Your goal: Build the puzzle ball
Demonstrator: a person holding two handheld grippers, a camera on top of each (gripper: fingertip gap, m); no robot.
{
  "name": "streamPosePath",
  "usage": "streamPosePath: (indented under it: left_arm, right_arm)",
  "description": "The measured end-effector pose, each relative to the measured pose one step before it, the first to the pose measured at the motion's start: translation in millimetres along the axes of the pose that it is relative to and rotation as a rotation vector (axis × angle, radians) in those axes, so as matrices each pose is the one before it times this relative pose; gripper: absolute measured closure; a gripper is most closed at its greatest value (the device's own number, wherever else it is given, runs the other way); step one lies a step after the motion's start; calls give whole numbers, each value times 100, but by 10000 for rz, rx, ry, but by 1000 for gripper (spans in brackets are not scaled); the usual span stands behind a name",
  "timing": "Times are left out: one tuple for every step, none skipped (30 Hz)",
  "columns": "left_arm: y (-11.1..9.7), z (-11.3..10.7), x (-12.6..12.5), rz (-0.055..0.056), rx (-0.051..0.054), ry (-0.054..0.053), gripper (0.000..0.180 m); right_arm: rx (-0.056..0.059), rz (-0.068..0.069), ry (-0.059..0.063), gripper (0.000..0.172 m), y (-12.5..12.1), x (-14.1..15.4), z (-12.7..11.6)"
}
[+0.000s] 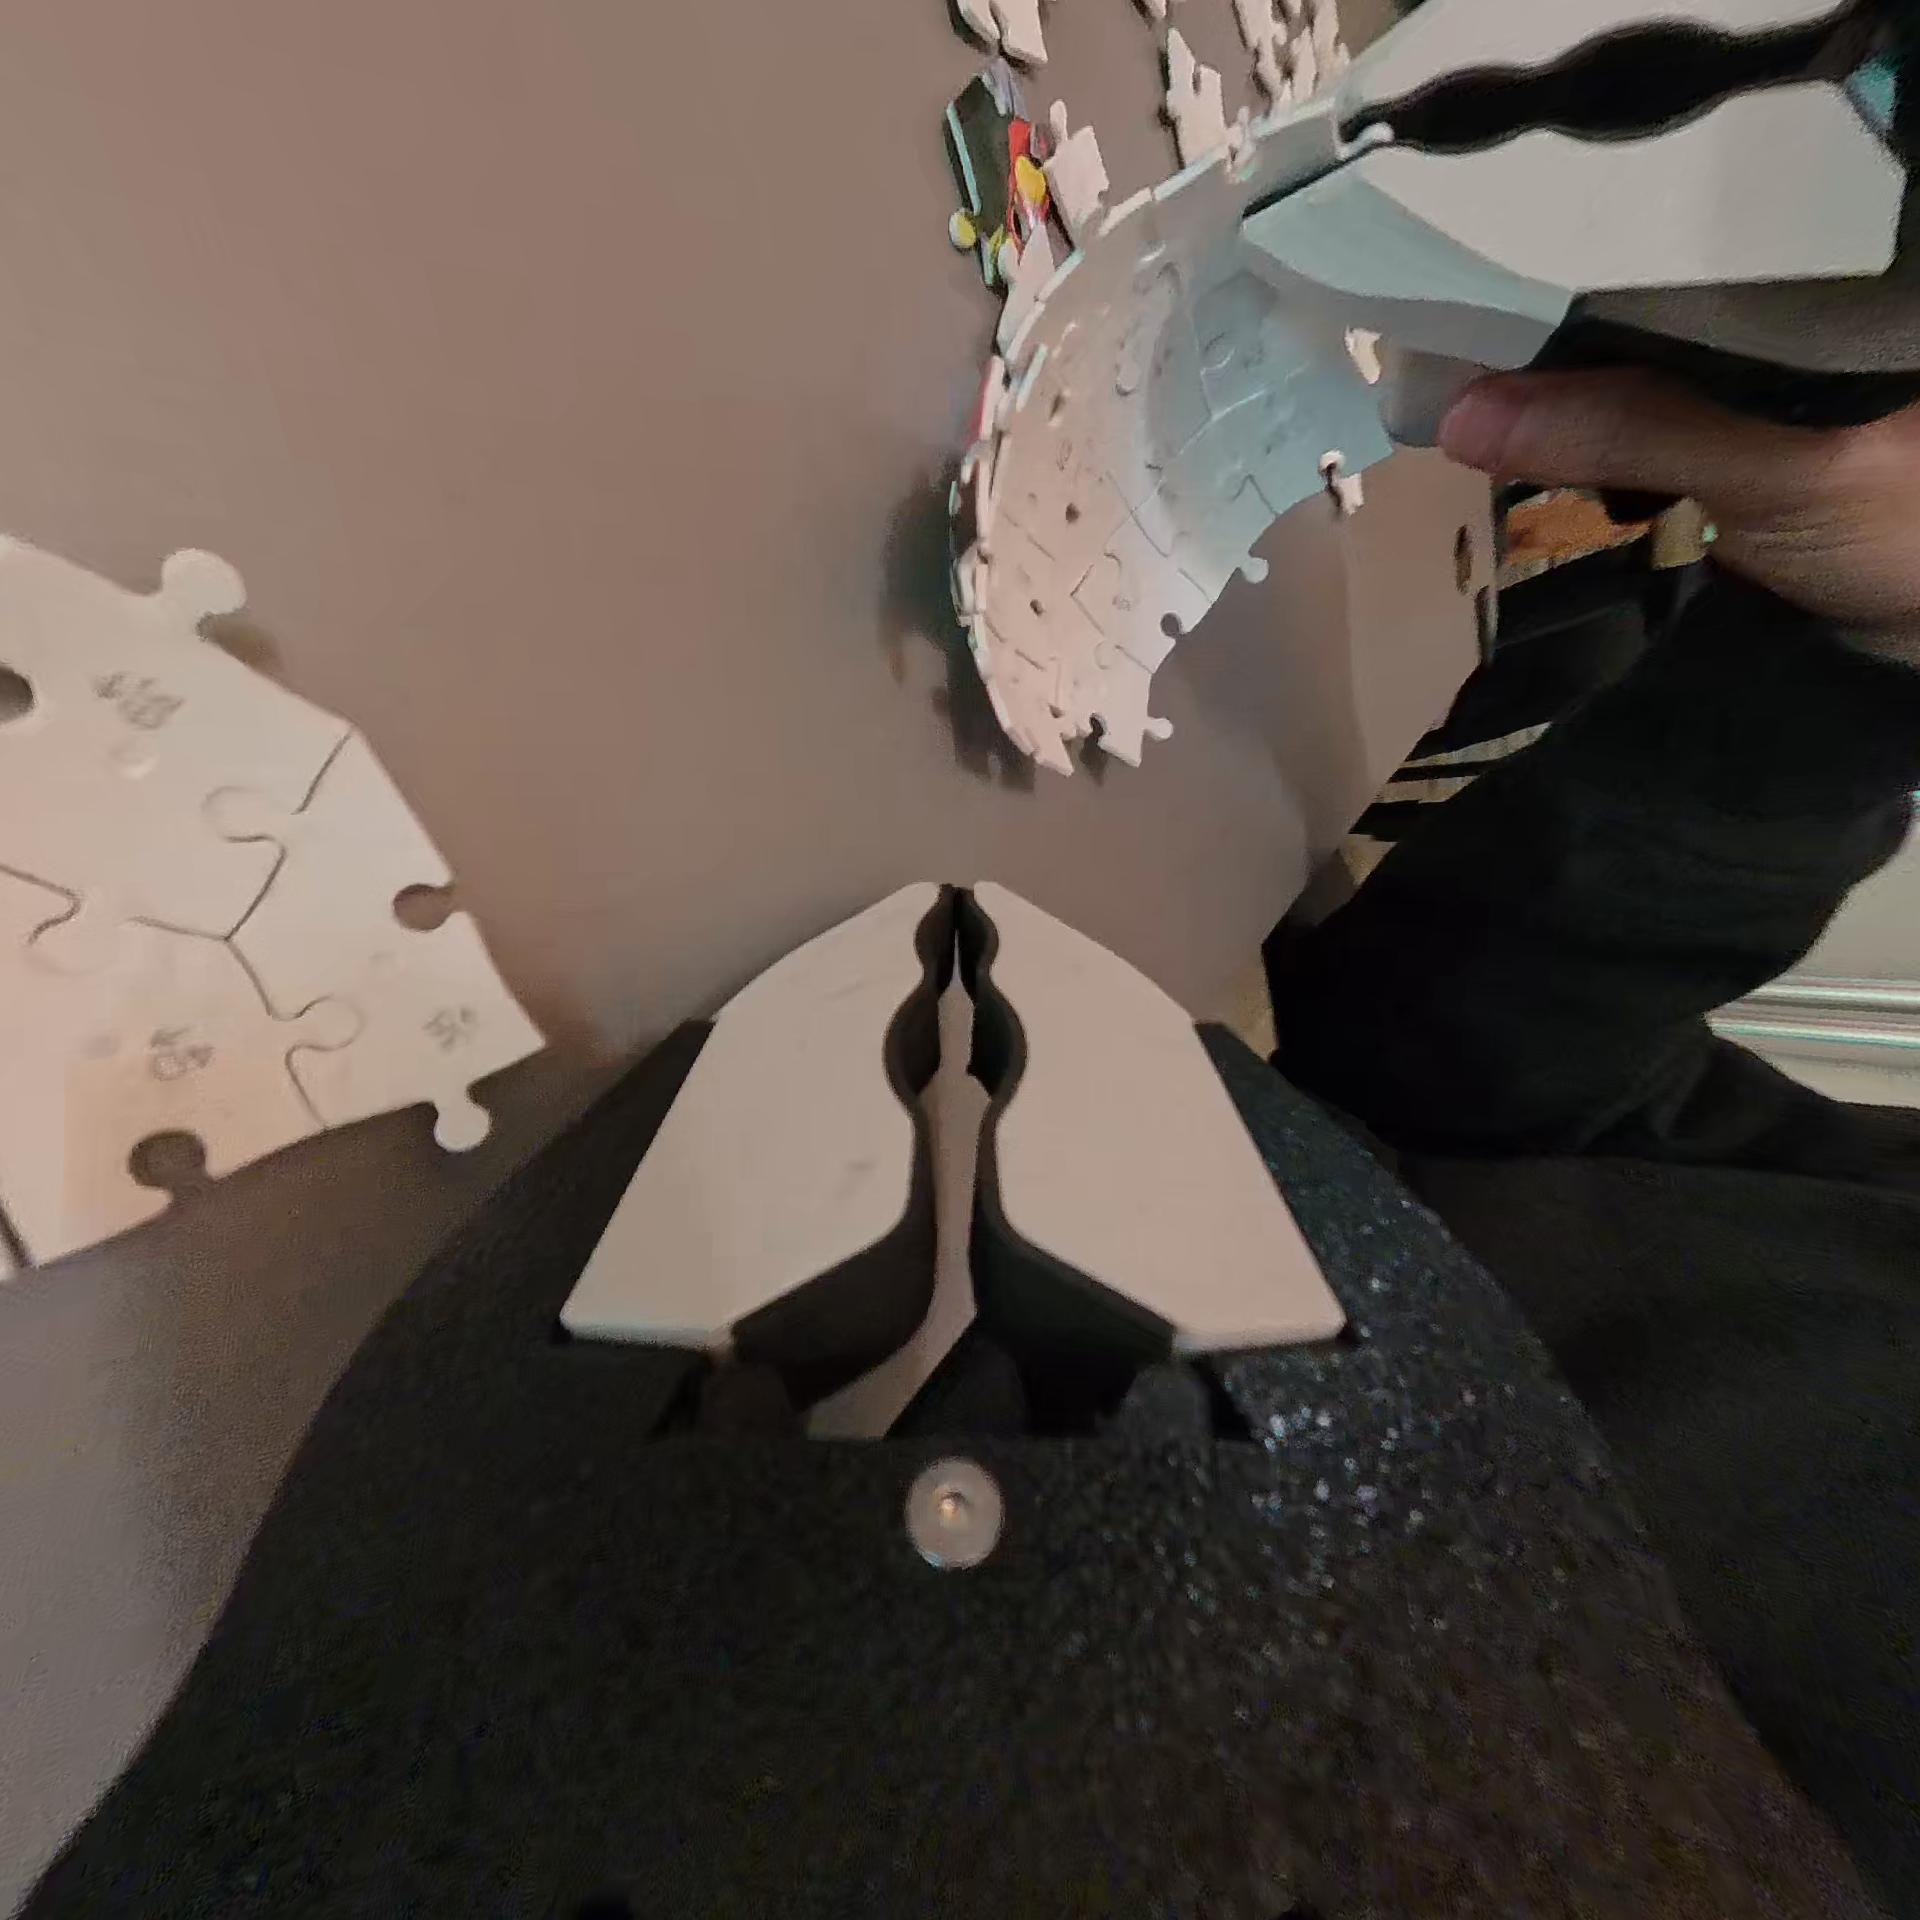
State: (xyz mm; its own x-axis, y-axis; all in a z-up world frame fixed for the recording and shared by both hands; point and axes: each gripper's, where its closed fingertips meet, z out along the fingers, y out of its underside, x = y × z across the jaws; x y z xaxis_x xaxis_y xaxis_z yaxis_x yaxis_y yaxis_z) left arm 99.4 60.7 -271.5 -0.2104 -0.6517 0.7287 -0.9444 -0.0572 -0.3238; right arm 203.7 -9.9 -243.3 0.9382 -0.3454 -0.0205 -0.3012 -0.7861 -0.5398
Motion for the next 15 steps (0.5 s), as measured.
streamPosePath:
  left_arm:
    - [-141, -14, 122, -197, 34, 136, 177]
    - [-107, 217, 171, -184, -17, 75, 160]
    - [-13, 401, 177, -75, -112, 7, 148]
    - [-22, 474, 262, 108, -121, 17, 148]
    - [-145, 480, 281, 116, -57, -1, 149]
    - [-262, 468, 273, 50, -12, -1, 149]
    - [-308, 432, 205, 53, -10, -15, 149]
    - [-371, 382, 83, 53, 29, -48, 150]
    - [-398, 339, -37, 11, 60, -64, 153]
    - [-298, 315, -105, 6, 18, -43, 160]
    - [-115, 294, -137, 49, -62, -20, 172]
    - [26, 195, -65, 90, -90, 52, 177]
    - [-7, 40, 149, 27, -6, 147, 178]
    - [-42, -109, 53, 88, 73, 36, 179]
    - [19, -201, -70, 177, 49, -80, 179]
  right_arm:
    - [3, -8, 8, 169, -16, -19, -1]
    - [-24, -1, 26, 169, 6, 1, 0]
    - [-9, -17, 24, 169, -24, -21, -6]
    - [-13, -16, 15, 169, -11, -29, -15]
    - [-8, -9, -3, 169, -9, -54, -16]
    - [-6, -9, 4, 169, 4, -33, -1]
    - [-20, -12, 15, 169, 14, -19, -6]
    - [-14, -13, 9, 169, 11, -13, -5]
    - [5, -9, -3, 169, -14, -19, -3]
    - [9, -8, -9, 169, -17, -12, -26]
    - [-4, -16, 3, 169, 3, 5, -13]
    - [14, -14, 8, 169, -8, 20, -32]
    - [33, -4, -18, 169, -30, -16, -32]
    - [-7, -4, 11, 169, 52, 44, -20]
    - [-10, 10, 36, 168, 49, 92, 5]
